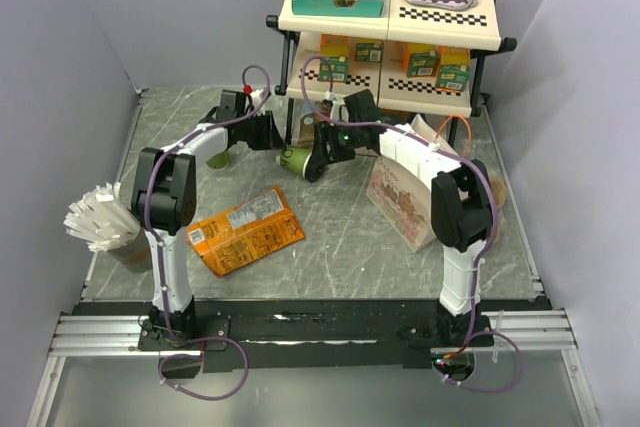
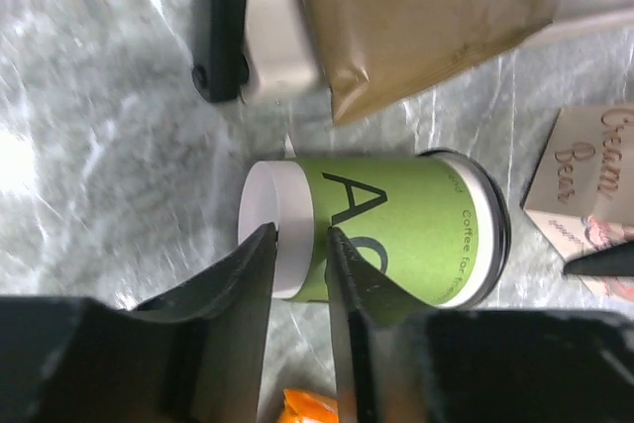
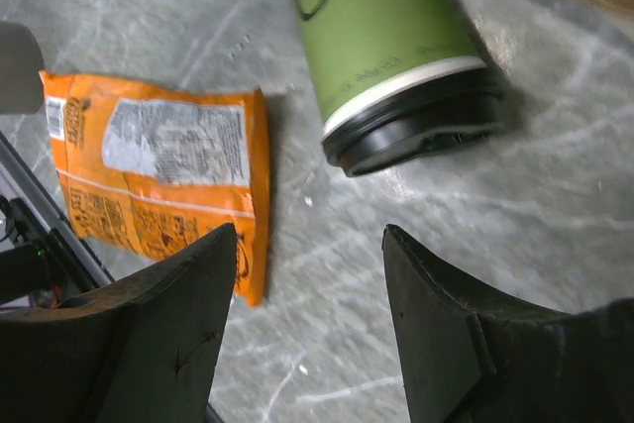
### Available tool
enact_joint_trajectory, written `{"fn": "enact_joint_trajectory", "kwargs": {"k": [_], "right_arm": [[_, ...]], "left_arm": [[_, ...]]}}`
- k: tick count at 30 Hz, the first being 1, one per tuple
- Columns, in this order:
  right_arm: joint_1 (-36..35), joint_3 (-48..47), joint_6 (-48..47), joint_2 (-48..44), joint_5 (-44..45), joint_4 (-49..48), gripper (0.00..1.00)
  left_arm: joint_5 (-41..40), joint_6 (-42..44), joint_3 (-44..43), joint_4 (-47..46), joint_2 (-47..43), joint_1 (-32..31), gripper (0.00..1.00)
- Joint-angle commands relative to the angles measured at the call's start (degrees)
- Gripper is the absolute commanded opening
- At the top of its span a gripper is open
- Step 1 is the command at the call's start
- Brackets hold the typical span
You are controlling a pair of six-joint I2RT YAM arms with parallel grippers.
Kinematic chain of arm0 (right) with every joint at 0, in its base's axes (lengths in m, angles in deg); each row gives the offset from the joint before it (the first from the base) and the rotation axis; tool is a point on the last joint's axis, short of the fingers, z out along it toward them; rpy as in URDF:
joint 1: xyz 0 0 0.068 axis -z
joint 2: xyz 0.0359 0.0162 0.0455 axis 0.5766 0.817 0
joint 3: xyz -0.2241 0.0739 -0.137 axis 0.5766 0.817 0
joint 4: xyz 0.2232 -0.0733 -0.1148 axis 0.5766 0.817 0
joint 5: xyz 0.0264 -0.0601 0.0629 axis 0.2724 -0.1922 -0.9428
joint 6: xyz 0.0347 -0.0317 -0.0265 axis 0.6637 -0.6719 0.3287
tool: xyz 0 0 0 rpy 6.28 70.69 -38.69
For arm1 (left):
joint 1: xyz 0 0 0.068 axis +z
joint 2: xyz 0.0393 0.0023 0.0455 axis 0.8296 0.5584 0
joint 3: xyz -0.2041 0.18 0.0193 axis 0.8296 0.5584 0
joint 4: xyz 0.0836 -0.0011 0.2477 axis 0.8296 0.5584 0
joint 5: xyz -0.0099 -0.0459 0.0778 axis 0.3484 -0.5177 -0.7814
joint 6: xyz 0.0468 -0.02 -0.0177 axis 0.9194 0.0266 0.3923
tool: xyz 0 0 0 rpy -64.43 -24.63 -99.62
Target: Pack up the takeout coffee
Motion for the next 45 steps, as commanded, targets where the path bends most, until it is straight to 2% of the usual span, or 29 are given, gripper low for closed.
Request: {"fn": "enact_joint_trajectory", "kwargs": {"k": [1,2,8,21,29,39,45], "right_arm": [[0.2,1.8,0.4,-5.3,-2.7,-1.3,0.68],[0.2,2.0,0.3,-5.6,-2.8,-1.3,0.68],[0.4,3.3,0.1,-7.1,-2.7,-1.6,0.68],[0.8,4.3,-0.5,-7.5,-2.5,-1.4,0.68],[0.7,3.4,-0.6,-7.0,-2.4,-1.3,0.69],[0.7,3.6,-0.7,-7.2,-2.1,-1.3,0.69],[0.8,3.3,-0.8,-6.9,-2.1,-1.3,0.69]], "left_arm": [[2.1,-1.4,2.7,-0.4,-5.0,0.0,0.29],[2.4,-1.5,3.1,-0.2,-5.3,0.0,0.23],[4.3,-2.7,6.6,-1.6,-7.3,0.0,0.17],[16.3,-5.2,8.4,-7.6,-6.5,0.2,0.18],[20.1,-6.4,7.8,-8.9,-4.0,0.2,0.2],[19.4,-6.2,5.8,-7.2,-1.7,0.2,0.2],[17.1,-8.7,6.0,-6.4,-1.3,0.2,0.25]]}}
